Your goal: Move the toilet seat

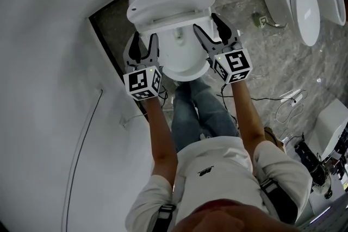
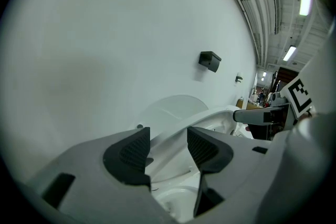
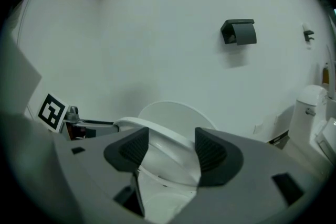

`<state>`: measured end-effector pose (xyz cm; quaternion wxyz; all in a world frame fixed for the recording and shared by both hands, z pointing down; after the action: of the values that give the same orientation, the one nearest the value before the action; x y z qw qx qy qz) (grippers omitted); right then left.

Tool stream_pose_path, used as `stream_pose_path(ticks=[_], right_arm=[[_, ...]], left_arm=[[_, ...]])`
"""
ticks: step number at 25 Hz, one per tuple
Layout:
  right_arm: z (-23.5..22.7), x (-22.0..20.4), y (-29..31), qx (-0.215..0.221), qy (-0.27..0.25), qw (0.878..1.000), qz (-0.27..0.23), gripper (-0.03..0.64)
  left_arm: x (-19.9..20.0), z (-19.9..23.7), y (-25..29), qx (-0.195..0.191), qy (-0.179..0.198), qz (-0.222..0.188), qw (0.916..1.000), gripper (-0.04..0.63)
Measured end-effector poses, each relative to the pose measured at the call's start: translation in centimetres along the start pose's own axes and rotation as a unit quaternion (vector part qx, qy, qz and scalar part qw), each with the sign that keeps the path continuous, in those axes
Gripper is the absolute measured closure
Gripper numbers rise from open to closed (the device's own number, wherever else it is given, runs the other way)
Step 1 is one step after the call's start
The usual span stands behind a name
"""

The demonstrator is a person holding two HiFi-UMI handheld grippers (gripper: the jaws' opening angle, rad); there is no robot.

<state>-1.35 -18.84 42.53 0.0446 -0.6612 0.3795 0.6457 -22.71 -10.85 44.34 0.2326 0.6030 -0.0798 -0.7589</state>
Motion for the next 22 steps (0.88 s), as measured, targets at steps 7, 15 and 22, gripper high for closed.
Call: stream_pose_path(ticks=[7, 15, 22], right_arm=[[0.0, 0.5, 0.9, 0.001, -0.008, 1.000, -0.003, 0.324], [-0.2, 1.1, 2.1, 0.002, -0.009, 1.000, -0.008, 0.324], [-0.5, 1.5, 3.1, 0.003, -0.011, 1.000, -0.009, 0.324]], left_arm=[[0.6, 0.3, 0.7, 0.008, 0.014, -0.001, 0.9999, 0.357], [1.3, 0.8, 1.7, 0.017, 0.021, -0.007, 0.9996, 0.359], [1.9, 1.1, 2.5, 0.026, 0.023, -0.012, 0.9993, 0.359]])
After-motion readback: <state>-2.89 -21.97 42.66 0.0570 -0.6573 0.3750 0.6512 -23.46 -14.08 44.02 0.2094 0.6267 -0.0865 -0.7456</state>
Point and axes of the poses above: the fingertips, and each gripper's own axes: y forward along the fingers, z to its left, x out of its top, the point moved 5 cm from there along -y, backward along the fingers, and after that the axes turned 11 degrees about -x, right-handed, at the moved point
